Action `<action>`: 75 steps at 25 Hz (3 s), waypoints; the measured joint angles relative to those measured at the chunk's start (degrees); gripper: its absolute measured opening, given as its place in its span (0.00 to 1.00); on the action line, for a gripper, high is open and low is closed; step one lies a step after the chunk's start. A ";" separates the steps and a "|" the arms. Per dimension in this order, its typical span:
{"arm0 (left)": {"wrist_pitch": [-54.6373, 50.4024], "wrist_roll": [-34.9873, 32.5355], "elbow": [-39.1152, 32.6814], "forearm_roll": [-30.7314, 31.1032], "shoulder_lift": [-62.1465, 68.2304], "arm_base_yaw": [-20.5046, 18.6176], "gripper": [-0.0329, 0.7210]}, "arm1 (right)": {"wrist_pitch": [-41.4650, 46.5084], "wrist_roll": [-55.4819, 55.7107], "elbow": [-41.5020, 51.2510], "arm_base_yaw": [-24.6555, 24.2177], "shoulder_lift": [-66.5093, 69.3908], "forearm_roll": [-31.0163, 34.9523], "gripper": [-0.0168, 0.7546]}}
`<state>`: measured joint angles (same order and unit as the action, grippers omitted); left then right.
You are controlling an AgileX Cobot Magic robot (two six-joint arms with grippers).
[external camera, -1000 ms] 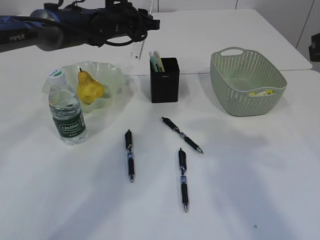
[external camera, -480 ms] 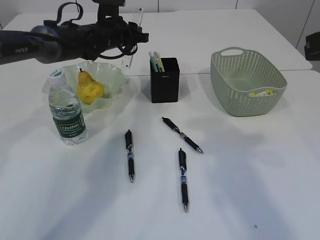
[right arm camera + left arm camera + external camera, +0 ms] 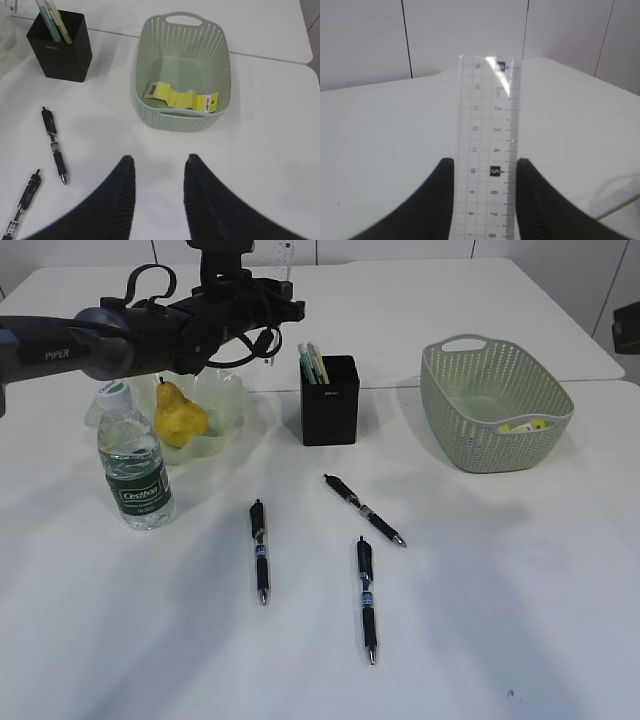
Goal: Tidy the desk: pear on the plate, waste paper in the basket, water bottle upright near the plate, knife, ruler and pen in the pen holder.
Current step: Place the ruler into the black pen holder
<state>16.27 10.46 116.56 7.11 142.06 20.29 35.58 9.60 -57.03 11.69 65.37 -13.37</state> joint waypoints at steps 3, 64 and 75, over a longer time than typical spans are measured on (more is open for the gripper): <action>2.54 3.05 0.00 0.00 0.00 0.02 0.37 | -0.04 0.00 0.00 0.00 0.00 0.00 0.38; 19.29 45.41 0.00 53.35 0.00 -0.87 0.37 | -3.17 0.00 0.00 0.00 4.07 -0.09 0.38; 19.32 45.50 0.00 55.69 0.00 -1.10 0.37 | -3.39 0.00 0.00 0.00 4.07 -0.09 0.38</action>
<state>35.59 55.96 116.56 62.80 142.06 19.19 32.19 9.60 -57.03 11.69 69.45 -13.46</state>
